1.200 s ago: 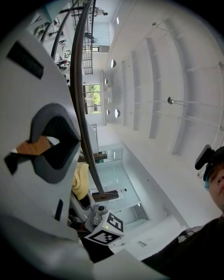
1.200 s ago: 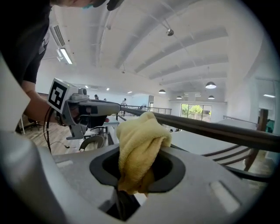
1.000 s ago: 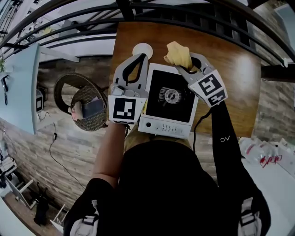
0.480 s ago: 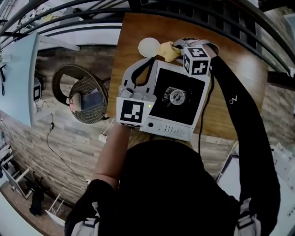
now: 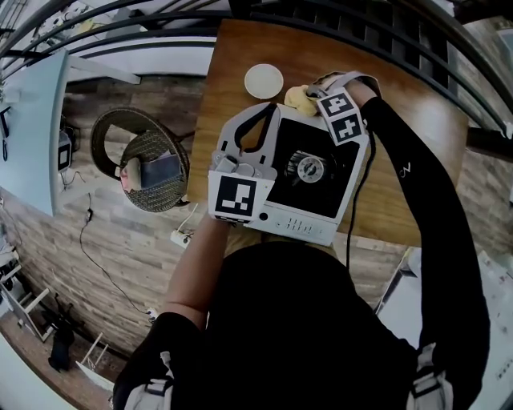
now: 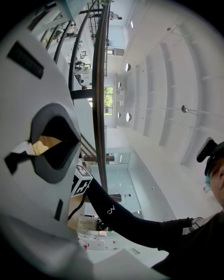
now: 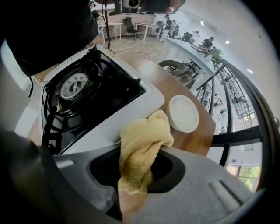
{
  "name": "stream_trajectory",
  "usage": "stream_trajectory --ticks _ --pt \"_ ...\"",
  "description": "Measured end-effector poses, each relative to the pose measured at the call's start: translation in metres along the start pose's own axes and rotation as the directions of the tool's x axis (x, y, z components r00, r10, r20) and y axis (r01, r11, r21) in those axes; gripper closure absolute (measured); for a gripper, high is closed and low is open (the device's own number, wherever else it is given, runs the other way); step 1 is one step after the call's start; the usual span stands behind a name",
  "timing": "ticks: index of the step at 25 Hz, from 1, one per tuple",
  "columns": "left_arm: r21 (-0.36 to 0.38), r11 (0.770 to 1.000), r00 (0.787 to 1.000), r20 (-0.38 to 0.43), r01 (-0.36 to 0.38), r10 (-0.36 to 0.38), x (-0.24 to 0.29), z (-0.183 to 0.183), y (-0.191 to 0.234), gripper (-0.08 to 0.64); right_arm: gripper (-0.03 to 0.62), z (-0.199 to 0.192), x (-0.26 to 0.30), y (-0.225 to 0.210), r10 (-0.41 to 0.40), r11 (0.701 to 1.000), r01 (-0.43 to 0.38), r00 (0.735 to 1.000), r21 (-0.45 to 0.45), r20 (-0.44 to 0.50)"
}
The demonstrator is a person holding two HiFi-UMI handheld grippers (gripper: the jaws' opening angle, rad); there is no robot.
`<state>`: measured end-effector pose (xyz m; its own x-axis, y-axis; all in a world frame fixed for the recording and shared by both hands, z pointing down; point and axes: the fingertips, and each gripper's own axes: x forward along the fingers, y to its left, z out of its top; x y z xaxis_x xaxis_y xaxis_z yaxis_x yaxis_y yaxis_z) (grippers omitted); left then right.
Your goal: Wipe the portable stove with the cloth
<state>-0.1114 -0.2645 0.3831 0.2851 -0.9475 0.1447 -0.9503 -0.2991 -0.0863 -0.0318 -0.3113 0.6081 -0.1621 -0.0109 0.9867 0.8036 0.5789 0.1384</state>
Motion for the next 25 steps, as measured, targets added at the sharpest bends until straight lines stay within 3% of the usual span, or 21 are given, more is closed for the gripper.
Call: stream_trajectory --ticks 4,7,9,14,17,21,25 --pt "-0.007 1.0 1.0 0.002 0.023 -0.023 0.005 0.001 -0.014 0.552 0.472 -0.023 -0.006 0.03 0.015 0.999 -0.014 1.0 0.044 -0.027" --pt "-0.055 0.997 0.998 -0.005 0.055 -0.055 0.011 -0.001 -0.03 0.552 0.472 -0.045 -0.011 0.055 0.019 0.996 -0.013 0.997 0.09 -0.069" --pt "-0.041 0.995 0.996 0.009 0.093 -0.093 0.02 0.003 -0.043 0.552 0.472 -0.062 -0.014 0.073 0.021 0.993 -0.009 0.995 0.119 -0.102" --pt "-0.06 0.983 0.985 0.007 0.171 -0.171 0.032 0.003 -0.083 0.552 0.472 -0.099 -0.024 0.121 0.038 0.966 0.001 0.989 0.257 -0.146" --pt "-0.047 0.977 0.978 0.002 0.209 -0.21 0.035 0.002 -0.102 0.552 0.472 -0.106 -0.026 0.136 0.017 0.931 0.033 0.991 0.364 -0.134" --pt "-0.037 0.969 0.97 0.005 0.244 -0.244 0.038 0.008 -0.12 0.552 0.472 -0.106 -0.027 0.144 -0.006 0.848 0.065 0.994 0.526 -0.113" --pt "-0.042 0.967 0.968 0.001 0.251 -0.252 0.036 0.01 -0.126 0.552 0.472 -0.094 -0.025 0.164 -0.027 0.777 0.062 0.998 0.626 -0.064"
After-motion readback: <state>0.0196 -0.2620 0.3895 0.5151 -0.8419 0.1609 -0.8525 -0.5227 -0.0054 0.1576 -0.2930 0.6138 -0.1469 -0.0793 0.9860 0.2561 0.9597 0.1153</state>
